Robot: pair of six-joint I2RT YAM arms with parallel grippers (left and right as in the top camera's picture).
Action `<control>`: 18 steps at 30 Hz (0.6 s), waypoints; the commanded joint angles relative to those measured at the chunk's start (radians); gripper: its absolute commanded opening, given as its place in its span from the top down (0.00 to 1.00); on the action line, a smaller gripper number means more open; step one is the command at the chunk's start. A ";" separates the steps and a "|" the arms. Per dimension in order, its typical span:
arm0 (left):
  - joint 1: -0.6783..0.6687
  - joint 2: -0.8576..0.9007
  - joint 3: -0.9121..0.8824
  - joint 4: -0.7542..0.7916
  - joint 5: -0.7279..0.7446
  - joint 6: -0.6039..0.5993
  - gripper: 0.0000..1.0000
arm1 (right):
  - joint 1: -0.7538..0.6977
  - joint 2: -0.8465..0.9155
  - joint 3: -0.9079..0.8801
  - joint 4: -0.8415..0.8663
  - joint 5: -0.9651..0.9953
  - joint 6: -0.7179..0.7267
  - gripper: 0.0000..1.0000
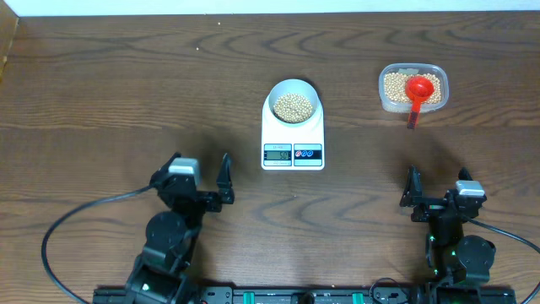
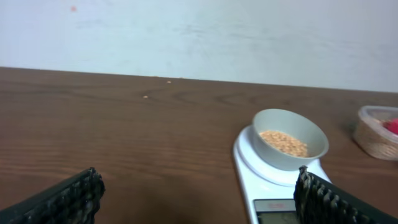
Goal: Scoop item into bowl and weigh 50g on scale
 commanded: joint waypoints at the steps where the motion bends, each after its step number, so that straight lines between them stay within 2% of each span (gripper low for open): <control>1: 0.041 -0.073 -0.040 0.010 0.015 0.014 0.00 | 0.008 -0.006 -0.002 -0.005 0.008 -0.010 0.01; 9: 0.079 -0.195 -0.131 0.010 0.015 0.014 0.00 | 0.008 -0.006 -0.002 -0.005 0.008 -0.010 0.01; 18: 0.079 -0.249 -0.207 0.010 0.014 0.025 0.00 | 0.008 -0.005 -0.002 -0.005 0.008 -0.010 0.01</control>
